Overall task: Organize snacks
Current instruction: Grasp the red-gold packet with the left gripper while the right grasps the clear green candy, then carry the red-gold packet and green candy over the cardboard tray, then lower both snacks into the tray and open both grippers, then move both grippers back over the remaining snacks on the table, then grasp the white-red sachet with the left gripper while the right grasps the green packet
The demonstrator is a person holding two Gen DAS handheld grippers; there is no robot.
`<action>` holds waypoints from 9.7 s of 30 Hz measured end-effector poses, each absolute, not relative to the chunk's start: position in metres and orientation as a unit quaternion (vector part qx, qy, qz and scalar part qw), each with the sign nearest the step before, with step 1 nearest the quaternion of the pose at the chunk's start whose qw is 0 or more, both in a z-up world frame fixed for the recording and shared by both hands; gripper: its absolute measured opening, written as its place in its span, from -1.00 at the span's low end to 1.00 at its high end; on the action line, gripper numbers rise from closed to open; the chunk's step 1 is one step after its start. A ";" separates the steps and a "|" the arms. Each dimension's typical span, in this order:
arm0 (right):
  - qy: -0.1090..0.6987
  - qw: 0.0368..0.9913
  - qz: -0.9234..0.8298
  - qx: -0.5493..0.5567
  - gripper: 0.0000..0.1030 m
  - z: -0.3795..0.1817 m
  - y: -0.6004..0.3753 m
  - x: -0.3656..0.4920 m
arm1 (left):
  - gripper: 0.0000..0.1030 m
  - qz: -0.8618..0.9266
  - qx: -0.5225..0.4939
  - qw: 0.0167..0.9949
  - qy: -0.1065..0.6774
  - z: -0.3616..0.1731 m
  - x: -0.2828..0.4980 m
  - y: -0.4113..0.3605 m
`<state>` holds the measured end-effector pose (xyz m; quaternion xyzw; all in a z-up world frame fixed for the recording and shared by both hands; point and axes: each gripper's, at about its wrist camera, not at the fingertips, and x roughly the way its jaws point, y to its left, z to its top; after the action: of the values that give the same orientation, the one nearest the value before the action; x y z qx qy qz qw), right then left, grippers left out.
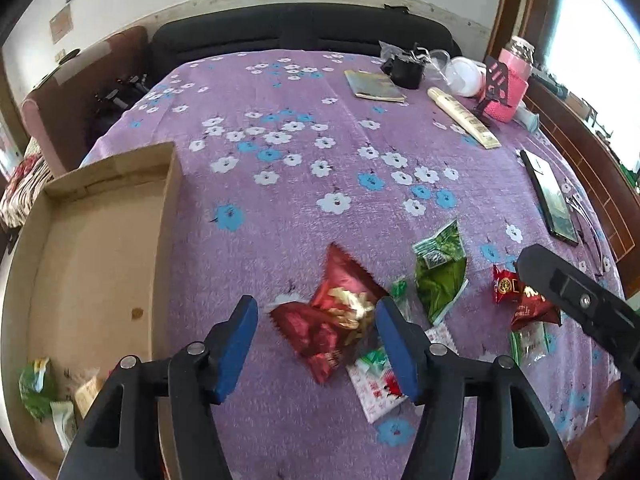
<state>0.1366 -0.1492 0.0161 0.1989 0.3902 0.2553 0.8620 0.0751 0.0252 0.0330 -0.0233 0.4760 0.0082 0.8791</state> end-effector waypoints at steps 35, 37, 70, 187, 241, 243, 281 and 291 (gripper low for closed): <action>0.465 0.824 0.294 0.135 -0.53 -0.009 -0.090 0.135 | -0.33 -0.025 -0.154 0.916 0.370 0.051 0.038 0.088; 0.476 0.822 0.283 0.130 -0.53 -0.012 -0.084 0.138 | -0.33 -0.030 -0.155 0.916 0.369 0.052 0.036 0.087; 0.437 0.873 0.218 0.000 -0.59 -0.027 -0.043 0.142 | -0.33 -0.010 -0.164 0.916 0.366 0.051 0.030 0.097; 0.341 0.874 0.344 0.023 -0.44 0.028 0.062 0.098 | 0.09 0.213 -0.119 0.922 0.300 0.045 -0.037 0.188; 0.308 0.893 0.195 0.264 -0.34 0.045 -0.216 0.133 | -0.24 -0.106 0.095 0.884 0.446 0.012 0.041 -0.013; 0.317 0.891 0.205 0.250 -0.34 0.043 -0.207 0.134 | -0.36 -0.104 0.064 0.887 0.446 0.010 0.042 -0.004; 0.386 0.901 0.195 0.044 -0.51 0.003 -0.089 0.157 | -0.52 -0.051 -0.096 0.933 0.342 0.054 0.032 0.064; 0.364 0.901 0.226 0.076 -0.51 0.015 -0.087 0.146 | -0.52 -0.052 -0.103 0.938 0.326 0.058 0.028 0.069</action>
<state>0.1459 -0.0866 0.0151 0.0757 0.3638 0.2258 0.9005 0.0280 0.0688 0.0580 -0.1026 0.3258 -0.0522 0.9384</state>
